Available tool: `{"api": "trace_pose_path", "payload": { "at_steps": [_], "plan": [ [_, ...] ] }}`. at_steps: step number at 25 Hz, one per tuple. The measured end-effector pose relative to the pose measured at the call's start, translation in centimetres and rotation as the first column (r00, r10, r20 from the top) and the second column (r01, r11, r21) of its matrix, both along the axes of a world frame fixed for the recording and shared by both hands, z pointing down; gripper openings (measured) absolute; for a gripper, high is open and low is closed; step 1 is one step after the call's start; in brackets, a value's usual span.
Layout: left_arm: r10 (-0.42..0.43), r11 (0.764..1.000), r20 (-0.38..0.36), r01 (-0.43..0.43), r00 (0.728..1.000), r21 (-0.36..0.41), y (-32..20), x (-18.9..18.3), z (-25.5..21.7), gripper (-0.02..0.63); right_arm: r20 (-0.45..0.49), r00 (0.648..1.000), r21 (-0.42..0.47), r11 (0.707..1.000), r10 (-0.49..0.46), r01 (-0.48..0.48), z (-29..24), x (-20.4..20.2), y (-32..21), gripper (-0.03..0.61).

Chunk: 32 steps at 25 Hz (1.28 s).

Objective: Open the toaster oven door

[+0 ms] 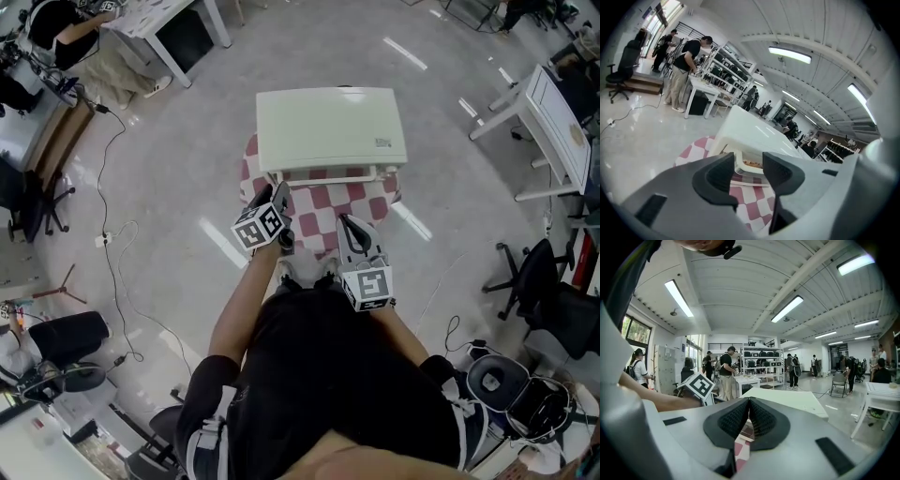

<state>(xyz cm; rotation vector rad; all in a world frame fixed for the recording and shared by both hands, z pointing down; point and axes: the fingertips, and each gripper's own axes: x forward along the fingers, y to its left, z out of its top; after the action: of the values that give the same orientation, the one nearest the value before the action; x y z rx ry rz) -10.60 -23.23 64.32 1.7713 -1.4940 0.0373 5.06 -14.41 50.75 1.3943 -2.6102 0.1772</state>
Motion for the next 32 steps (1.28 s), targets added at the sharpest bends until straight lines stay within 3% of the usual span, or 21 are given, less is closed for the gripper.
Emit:
{"api": "trace_pose_path", "payload": {
  "at_steps": [3,9,15,19,23,32],
  "plan": [
    [-0.008,0.998,-0.047,0.005,0.999,-0.059,-1.4,-0.4,1.4,0.212,-0.005,1.0,-0.001,1.0,0.01,-0.01,0.0,-0.3,-0.2,0.026],
    [-0.019,0.988,-0.137,-0.003,0.99,-0.155,-2.6,-0.3,4.3,0.216,-0.011,1.0,-0.002,1.0,0.025,-0.025,-0.1,-0.5,-0.7,0.026],
    [-0.012,0.986,-0.208,-0.023,0.978,-0.163,-3.1,0.1,4.7,0.213,-0.026,0.999,-0.009,0.999,0.034,-0.034,0.3,-0.6,-0.6,0.026],
    [-0.027,0.989,-0.282,-0.016,0.959,-0.148,-2.8,0.5,4.7,0.175,-0.027,0.999,-0.009,0.999,0.038,-0.038,0.7,-0.6,-0.4,0.026],
    [-0.03,0.991,-0.267,-0.007,0.963,-0.137,-2.1,0.7,4.5,0.143,-0.029,0.999,-0.009,0.999,0.044,-0.045,0.8,-0.6,-0.4,0.026],
    [-0.032,0.98,-0.34,-0.038,0.94,-0.196,2.5,1.2,6.5,0.132,-0.046,0.997,-0.023,0.998,0.063,-0.064,1.9,0.0,0.0,0.026]
  ]
}}
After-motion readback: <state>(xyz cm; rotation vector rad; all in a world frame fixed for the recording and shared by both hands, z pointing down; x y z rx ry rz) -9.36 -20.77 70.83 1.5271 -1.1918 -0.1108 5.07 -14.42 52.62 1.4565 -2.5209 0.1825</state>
